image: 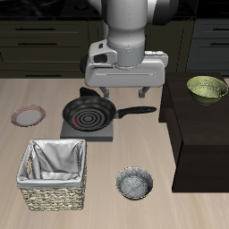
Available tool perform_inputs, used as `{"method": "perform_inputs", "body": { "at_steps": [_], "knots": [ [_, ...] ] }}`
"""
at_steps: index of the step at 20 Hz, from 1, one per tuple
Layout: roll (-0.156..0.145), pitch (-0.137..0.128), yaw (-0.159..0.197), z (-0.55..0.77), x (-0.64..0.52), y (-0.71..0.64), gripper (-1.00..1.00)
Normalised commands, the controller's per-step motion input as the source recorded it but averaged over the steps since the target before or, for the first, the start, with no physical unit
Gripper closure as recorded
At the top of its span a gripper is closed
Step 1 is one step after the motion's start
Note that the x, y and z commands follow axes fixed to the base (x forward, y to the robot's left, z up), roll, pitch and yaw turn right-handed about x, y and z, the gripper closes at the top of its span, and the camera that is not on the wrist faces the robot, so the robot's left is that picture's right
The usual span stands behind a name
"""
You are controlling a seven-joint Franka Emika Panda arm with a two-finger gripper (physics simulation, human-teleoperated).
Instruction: Place the black bowl in the basket
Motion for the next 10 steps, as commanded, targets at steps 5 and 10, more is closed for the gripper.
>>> {"method": "perform_inputs", "body": {
  "at_steps": [5, 10],
  "knots": [
    [-0.009, 0.004, 0.002, 0.04, 0.33, -0.17, -1.00],
    [-0.024, -0.004, -0.011, 0.04, 0.37, -0.22, -1.00]
  ]
}}
